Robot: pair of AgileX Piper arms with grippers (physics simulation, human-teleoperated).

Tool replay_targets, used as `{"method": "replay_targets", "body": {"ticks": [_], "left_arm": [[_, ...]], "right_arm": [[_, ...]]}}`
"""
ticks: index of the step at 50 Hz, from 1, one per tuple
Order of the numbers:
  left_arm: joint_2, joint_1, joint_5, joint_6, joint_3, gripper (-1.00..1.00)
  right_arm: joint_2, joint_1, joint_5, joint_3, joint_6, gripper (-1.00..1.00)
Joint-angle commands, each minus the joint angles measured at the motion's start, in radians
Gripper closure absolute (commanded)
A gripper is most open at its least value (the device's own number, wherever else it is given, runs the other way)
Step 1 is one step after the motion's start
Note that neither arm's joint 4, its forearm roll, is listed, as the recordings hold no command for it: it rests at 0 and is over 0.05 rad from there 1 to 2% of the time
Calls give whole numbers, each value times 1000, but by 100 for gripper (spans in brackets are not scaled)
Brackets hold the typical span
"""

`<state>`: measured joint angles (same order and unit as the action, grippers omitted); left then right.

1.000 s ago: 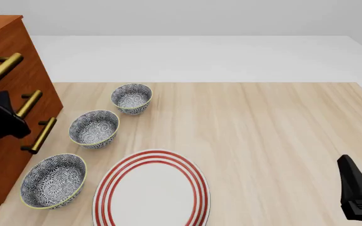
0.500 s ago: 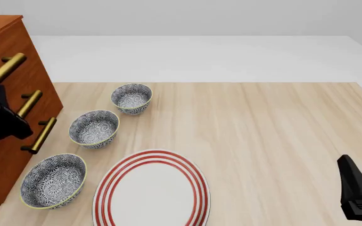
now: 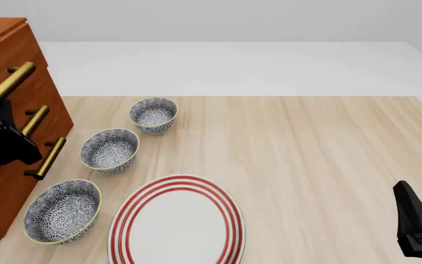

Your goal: Open the top drawer of the cabinet.

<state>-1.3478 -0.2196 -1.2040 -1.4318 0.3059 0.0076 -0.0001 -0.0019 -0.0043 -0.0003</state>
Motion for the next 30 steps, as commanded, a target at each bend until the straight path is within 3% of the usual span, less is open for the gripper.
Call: {"method": "replay_targets", "body": {"ticks": [1, 30], "left_arm": [[21, 7, -16, -16, -8, 100], [34, 38, -16, -20, -24, 100]], "right_arm": [[0, 0, 0, 0, 0, -100], [-6, 7, 30, -25, 1, -100]]}}
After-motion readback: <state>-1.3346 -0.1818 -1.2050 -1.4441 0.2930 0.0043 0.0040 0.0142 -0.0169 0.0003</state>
